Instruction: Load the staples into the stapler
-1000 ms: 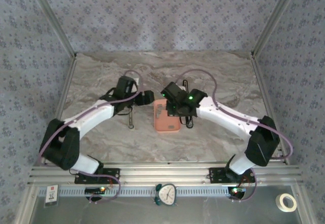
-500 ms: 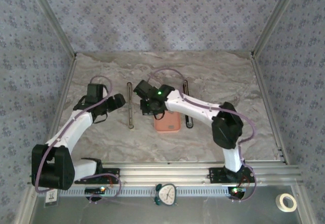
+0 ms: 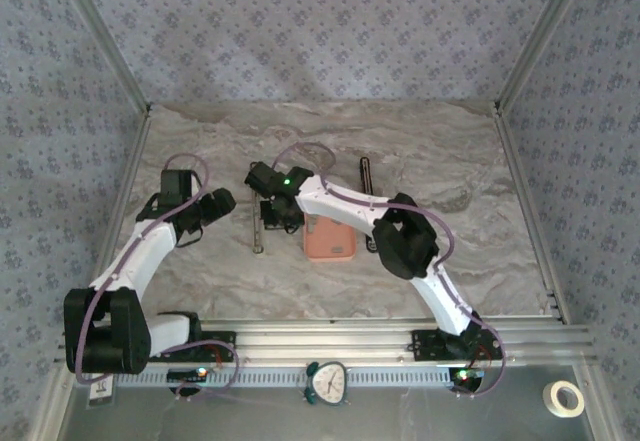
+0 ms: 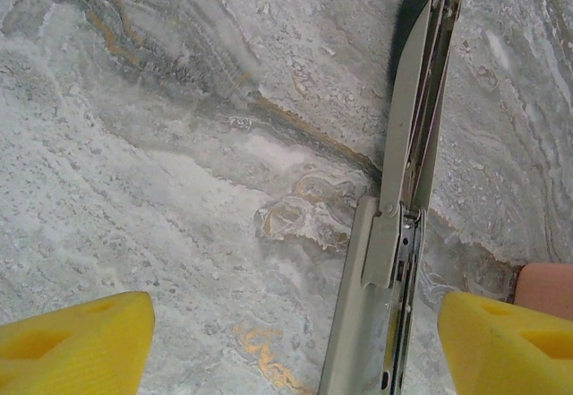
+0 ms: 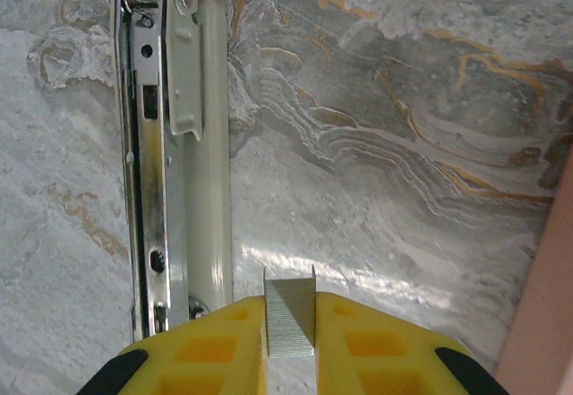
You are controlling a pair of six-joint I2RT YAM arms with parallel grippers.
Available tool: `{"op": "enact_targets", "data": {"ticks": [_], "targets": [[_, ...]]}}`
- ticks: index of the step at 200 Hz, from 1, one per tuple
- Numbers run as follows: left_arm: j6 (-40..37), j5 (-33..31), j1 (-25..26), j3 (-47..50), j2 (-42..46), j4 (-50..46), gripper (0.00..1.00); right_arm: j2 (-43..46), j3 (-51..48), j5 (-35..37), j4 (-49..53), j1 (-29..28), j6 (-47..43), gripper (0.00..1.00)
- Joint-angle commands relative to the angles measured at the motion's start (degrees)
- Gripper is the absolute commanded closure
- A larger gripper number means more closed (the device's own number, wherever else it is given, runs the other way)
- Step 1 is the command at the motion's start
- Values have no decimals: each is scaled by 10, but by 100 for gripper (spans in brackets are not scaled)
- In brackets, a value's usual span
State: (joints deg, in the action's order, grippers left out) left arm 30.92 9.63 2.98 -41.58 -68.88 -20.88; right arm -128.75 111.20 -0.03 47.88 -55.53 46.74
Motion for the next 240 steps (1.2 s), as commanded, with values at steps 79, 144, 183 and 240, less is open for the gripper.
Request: {"op": "enact_targets", "data": {"ticks": [79,144,183,240], "targets": [[-14,6,-4,12,8,-1,17,-74,51,-17,38,7,16,80],[-17,6,-4,12,11,-3,17,-92,58,-19,45,11,18,80],[-18,5,-4,11,13,-4,17,-95,59,-20,48,13,18,75],[-23,4,-4,13,23,-11,17,-85,65,-14,48,12,18,58]]}}
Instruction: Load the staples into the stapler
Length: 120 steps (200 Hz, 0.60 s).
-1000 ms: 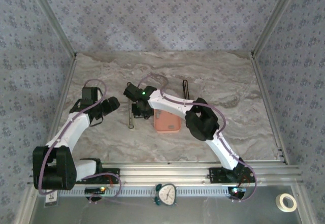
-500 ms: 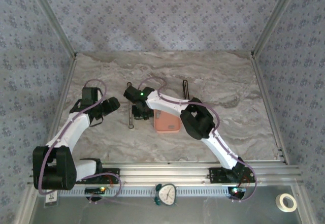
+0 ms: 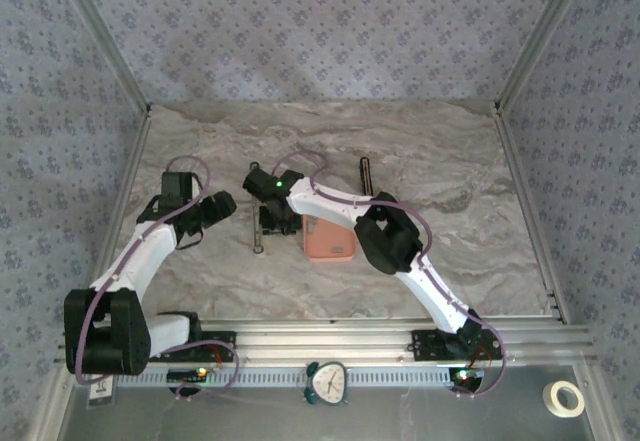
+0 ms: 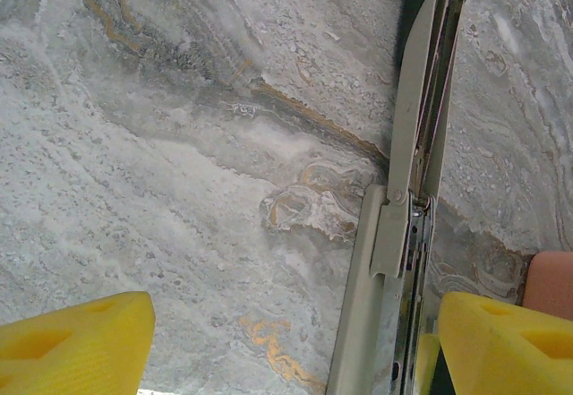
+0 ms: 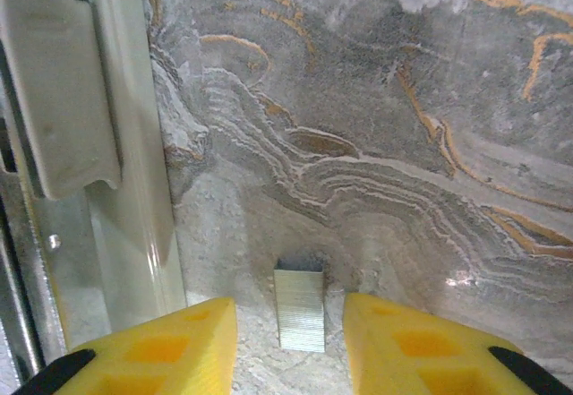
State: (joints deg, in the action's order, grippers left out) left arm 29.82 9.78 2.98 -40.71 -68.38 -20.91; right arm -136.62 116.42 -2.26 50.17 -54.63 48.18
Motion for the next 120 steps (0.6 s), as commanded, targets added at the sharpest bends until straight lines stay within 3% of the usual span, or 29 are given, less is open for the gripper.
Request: {"op": "enact_targets", "data": {"ticks": [1,120], "targets": [[-13,2,-4,4,18,-11,17,-6,13,8,25,3,3,58],[-8,5,26,-7,20,-13,19,121,-120,48,-26,26,18,44]]}}
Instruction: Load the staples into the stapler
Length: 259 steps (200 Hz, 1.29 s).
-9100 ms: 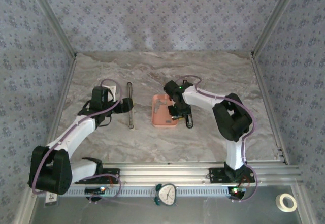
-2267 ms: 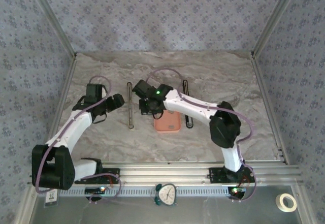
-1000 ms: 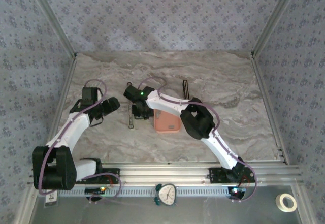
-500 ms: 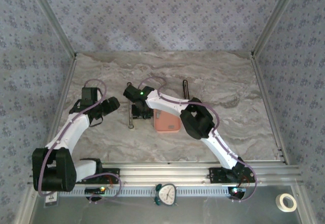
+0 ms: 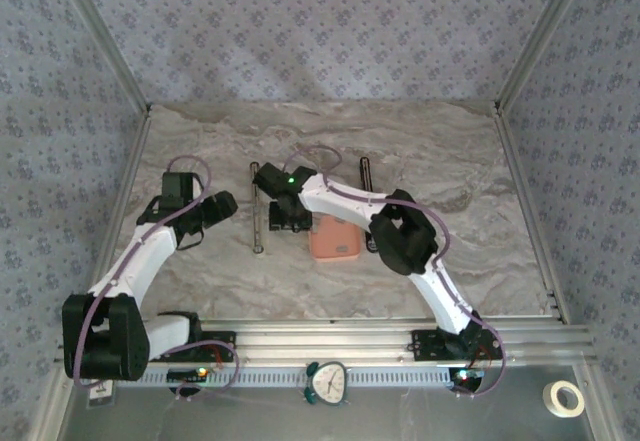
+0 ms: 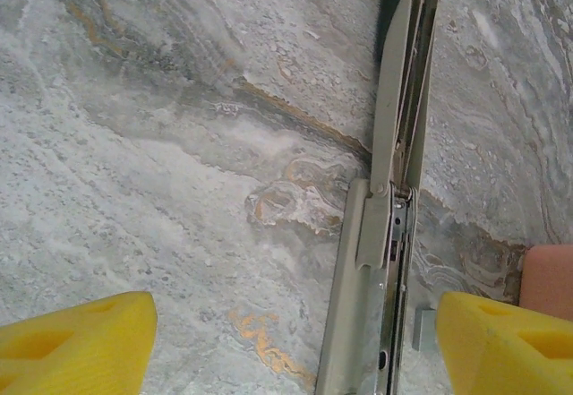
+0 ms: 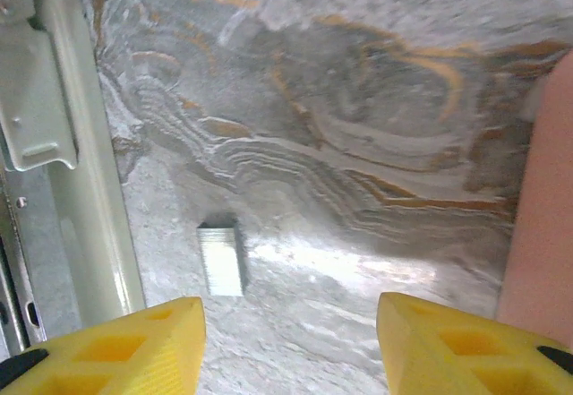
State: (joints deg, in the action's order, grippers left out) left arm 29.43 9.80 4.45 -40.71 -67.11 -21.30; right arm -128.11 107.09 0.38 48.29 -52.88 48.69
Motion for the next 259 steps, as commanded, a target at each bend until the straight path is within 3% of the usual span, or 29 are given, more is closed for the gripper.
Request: {"op": "enact_targets", "data": {"ticks": [1,46,103,190,259], "targets": [[-4,4,13,-7,7,-10,19,37,-29,22,-7,10,14,44],[7,1,56,-28,11,-28,21,83,-80,23,-49,23,13,43],[17,-15,130,-75,-20,-55,35,188,-134,29,-108,19,-4,45],[81,-134,278,-233,-215,-153,53,457,-359,105,-108,77,18,45],[93,-175,288,-315,-337,-205,63,550,-450,106,-115,117,19,45]]}}
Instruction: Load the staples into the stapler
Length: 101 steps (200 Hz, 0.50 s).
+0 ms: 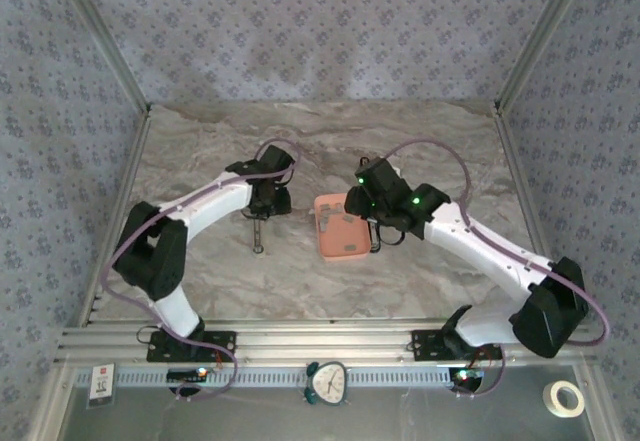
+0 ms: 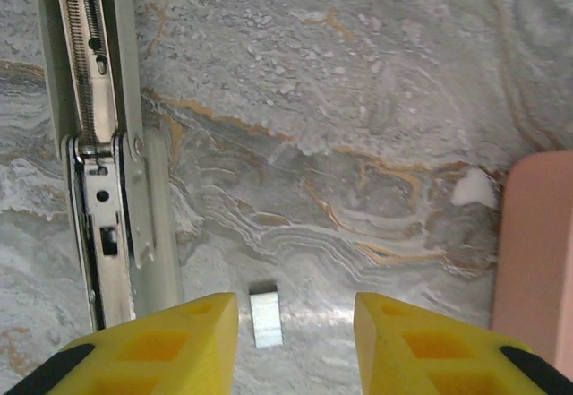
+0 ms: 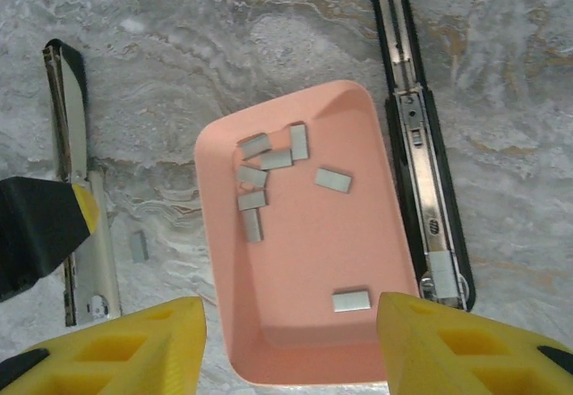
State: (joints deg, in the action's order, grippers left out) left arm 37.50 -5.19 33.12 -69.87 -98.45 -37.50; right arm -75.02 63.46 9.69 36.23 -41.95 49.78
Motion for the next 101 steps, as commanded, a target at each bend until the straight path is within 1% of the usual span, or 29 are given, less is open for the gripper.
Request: {"op": "enact_targets", "data": {"ticks": [1,53,101], "targets": [[13,-25,2,-24,-25,-43,63,19,-14,12,6,7,8,46],[33,-28,6,-34,-77,-48,64,22,-26,2,-1,16,1,45],[37,-6,9,-40,-116,-44,64,25,-31,-2,-4,20,-2,46]]}}
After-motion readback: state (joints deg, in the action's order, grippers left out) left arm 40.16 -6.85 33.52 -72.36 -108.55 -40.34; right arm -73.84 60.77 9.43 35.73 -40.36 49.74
